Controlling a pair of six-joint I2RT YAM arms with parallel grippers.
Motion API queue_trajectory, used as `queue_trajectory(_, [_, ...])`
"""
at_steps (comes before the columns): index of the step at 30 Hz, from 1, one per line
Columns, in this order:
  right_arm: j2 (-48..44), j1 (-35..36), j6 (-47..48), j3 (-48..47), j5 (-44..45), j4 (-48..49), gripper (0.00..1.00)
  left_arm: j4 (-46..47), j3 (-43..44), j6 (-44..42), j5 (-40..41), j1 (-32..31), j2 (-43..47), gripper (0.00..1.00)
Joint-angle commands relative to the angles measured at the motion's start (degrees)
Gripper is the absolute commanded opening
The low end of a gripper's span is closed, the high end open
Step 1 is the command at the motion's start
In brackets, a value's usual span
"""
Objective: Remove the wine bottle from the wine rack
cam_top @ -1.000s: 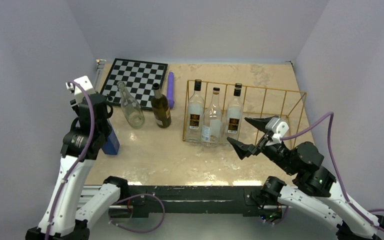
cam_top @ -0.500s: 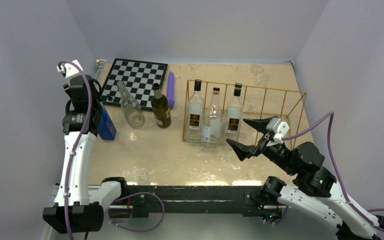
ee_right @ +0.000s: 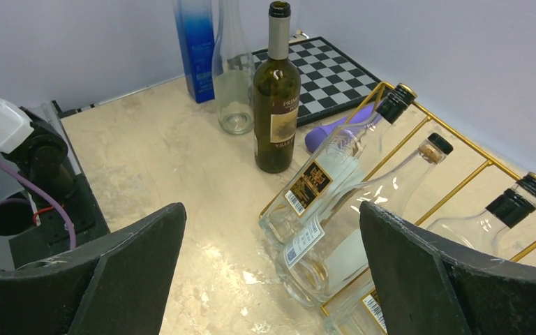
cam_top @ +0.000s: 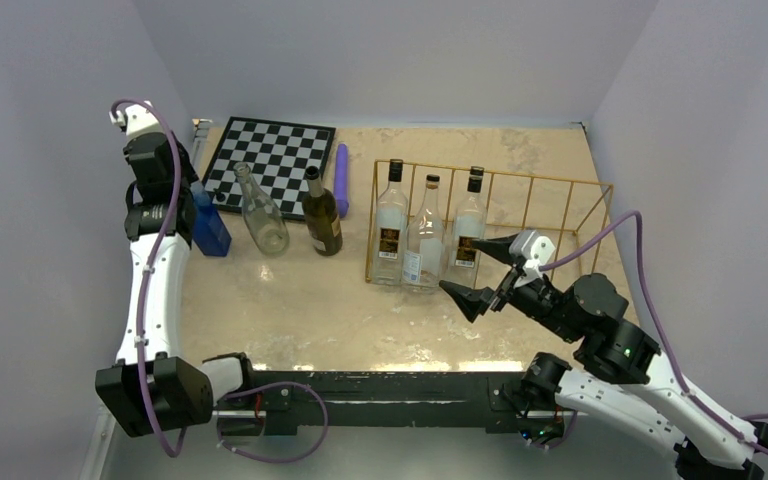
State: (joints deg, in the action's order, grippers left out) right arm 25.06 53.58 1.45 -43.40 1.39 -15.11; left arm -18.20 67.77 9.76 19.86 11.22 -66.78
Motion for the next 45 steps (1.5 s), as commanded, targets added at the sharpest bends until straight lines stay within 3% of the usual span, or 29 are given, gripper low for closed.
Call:
queue_trajectory(1, [0.68, 0.12, 0.83, -2.29, -0.08, 3.55, 0.99, 12.87, 3.48, -1.42, -1.29, 0.73, 0.00, 0.00])
queue_trajectory(8, [2.00, 0.12, 1.62, -2.59, 0.84, 3.38, 0.99, 7.85, 6.70, -0.97, -2.01, 0.82, -3.21, 0.00])
queue_trajectory(9, [2.13, 0.12, 1.62, -2.50, 0.97, 3.38, 0.99, 7.62, 6.68, -1.01, -2.13, 0.82, -3.26, 0.05])
queue_trajectory(12, [2.25, 0.12, 1.53, -2.46, 1.31, 3.38, 0.99, 6.48, 7.12, -1.31, -2.54, 0.82, -3.05, 0.38])
queue_trajectory(14, [2.36, 0.12, 1.53, -2.44, 1.54, 3.35, 0.99, 5.53, 7.56, -0.90, -2.38, 0.82, -2.81, 0.54])
queue_trajectory(21, [3.37, 0.12, 1.08, -2.85, 2.31, 3.29, 0.99, 2.88, 9.34, -0.06, -5.35, 0.82, -1.44, 0.83])
queue_trajectory(31, [6.07, 0.12, -6.04, -5.18, 8.63, 1.54, 0.99, -3.31, 13.56, 4.36, -10.48, 0.82, 4.19, 0.93])
queue_trajectory(34, [7.55, 0.12, -8.63, -4.71, 14.29, 2.51, 0.99, -7.37, 14.09, 11.27, -18.62, 0.73, 6.69, 0.93])
queue_trajectory(35, [8.19, 0.12, -9.24, -4.75, 16.19, 2.87, 0.99, -7.69, 13.49, 12.62, -25.31, 0.69, 7.65, 0.97])
queue_trajectory(39, [10.87, 0.12, -10.65, -6.56, 21.84, 0.26, 0.99, -4.58, 8.26, 15.35, -36.96, -0.26, 12.26, 0.99])
queue_trajectory(45, [12.33, 0.03, -9.21, -6.74, 27.52, -0.56, 0.99, -6.23, 5.43, 12.28, -44.21, -12.28, 17.18, 0.99])
